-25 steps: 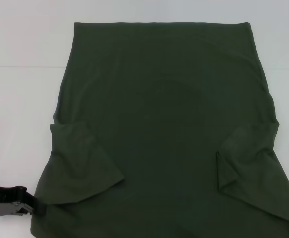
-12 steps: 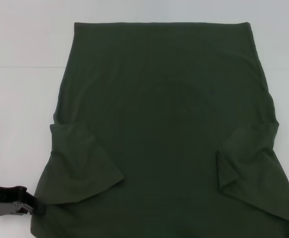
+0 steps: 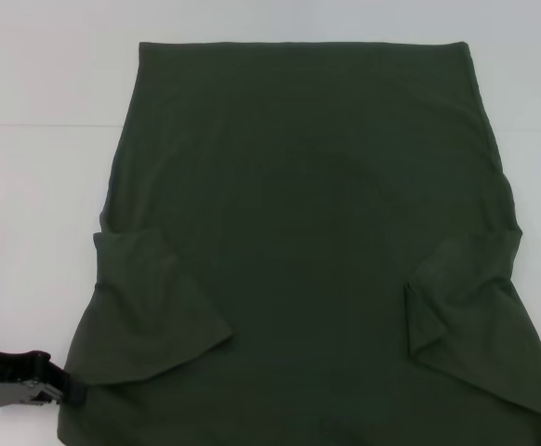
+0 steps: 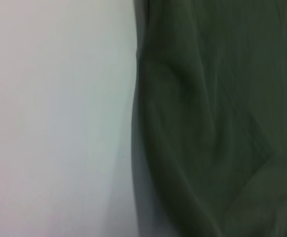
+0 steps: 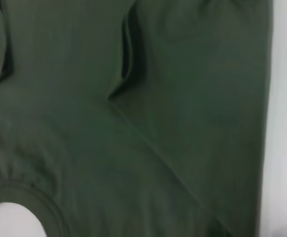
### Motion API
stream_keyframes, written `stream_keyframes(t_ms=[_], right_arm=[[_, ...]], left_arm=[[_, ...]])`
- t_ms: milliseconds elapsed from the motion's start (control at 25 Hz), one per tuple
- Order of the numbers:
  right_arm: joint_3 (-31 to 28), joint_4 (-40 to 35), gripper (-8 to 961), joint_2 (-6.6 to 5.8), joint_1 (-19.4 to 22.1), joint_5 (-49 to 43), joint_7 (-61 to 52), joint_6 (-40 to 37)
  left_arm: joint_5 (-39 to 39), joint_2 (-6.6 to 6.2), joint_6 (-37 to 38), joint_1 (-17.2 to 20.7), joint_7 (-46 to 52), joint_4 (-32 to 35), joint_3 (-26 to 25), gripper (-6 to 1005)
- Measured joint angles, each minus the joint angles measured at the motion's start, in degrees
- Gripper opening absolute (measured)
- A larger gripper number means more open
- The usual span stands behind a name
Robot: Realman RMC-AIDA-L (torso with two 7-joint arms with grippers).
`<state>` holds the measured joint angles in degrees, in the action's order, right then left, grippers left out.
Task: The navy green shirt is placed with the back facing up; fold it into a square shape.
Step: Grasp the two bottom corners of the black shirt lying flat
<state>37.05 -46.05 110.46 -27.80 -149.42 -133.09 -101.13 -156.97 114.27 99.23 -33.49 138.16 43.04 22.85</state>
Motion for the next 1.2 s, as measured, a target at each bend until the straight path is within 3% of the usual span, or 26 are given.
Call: stream_keyframes(t_ms=[560,1200], right_arm=[[-0.4,0.0,883,0.78,-0.7,-1.1,0.3,0.1],[-0.1,0.1,885,0.85,-0.7,-1.1,0.2,0.3]], left_arm=[[0.7,0.07,0.0,-0.1,-0.1,-0.1,0.0,27],[0.9,-0.02,0.2,-0.1,-0.1,-0.2,0.0,27]])
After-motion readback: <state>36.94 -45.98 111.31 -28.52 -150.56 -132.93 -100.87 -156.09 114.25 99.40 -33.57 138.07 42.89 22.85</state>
